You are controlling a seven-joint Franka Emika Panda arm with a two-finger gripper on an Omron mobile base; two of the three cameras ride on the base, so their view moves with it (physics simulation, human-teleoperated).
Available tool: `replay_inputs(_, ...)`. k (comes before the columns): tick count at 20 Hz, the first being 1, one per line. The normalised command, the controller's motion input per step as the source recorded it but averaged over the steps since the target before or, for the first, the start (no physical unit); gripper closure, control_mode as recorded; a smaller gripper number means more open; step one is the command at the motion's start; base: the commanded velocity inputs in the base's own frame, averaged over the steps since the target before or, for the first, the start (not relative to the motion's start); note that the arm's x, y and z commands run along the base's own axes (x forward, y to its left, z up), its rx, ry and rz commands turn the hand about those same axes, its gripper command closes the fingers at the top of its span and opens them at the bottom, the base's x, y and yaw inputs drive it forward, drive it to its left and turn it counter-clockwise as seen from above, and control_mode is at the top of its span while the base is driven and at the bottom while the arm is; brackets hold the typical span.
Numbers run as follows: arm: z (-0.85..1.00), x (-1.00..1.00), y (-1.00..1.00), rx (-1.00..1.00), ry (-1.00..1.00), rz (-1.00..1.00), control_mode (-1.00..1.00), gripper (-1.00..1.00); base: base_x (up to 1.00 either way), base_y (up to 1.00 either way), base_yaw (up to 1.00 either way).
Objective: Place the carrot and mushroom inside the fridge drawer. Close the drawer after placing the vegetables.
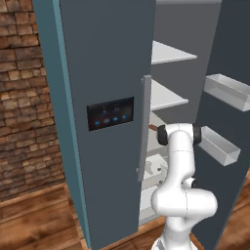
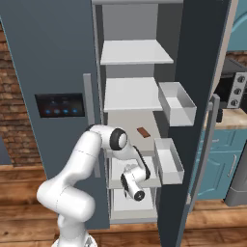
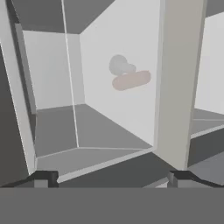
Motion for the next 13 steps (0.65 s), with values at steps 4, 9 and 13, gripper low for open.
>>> replay_inputs(4,0.68,-0.62,0.0,0.0,-0.05,-0.11,-1.0,-1.0,0.0,0.0,0.0)
replay_inputs(9,0.93,-0.36,0.0,0.0,-0.03,-0.09,-1.0,-1.0,0.0,0.0,0.0)
replay_inputs(13,0.91,-0.34,0.0,-0.01,-0.01,-0.1,-1.0,-1.0,0.0,0.0,0.0)
